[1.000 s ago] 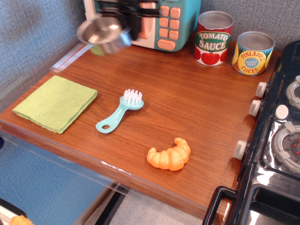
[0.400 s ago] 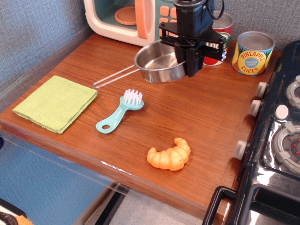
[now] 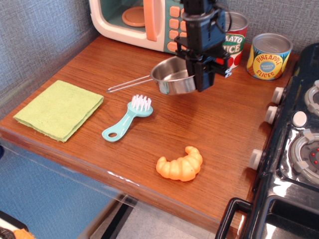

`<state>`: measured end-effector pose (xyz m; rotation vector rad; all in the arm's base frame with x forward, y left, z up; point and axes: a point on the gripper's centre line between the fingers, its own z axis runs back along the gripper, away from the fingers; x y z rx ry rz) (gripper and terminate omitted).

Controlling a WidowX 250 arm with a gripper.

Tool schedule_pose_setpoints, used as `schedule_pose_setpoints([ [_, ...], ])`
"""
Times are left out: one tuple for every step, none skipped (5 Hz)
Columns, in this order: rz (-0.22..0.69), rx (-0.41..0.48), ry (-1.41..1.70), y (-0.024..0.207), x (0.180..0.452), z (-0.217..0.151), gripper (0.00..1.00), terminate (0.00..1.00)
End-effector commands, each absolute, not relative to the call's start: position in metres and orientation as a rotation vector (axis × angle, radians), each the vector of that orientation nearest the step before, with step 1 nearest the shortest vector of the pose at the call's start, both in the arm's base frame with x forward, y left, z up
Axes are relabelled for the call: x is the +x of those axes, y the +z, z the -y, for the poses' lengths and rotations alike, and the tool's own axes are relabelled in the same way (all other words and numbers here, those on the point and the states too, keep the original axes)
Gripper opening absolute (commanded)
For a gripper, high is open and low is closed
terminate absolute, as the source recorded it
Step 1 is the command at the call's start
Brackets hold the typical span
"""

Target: Place the pot behind the blue brush

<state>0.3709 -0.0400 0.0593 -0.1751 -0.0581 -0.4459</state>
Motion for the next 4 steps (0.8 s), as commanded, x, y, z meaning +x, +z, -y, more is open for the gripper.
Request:
schedule_pose_setpoints([
  [0.078, -0.113, -0.497, 0.057, 0.397, 0.012, 0.0, 0.0],
  [0.058, -0.091, -0.504, 0.046, 0.403, 0.005, 0.0, 0.0],
  [0.031, -0.087, -0.502, 0.039, 0.402, 0.002, 0.0, 0.0],
  [0.056, -0.095, -0.505, 0.049, 0.396, 0.001, 1.0, 0.0],
])
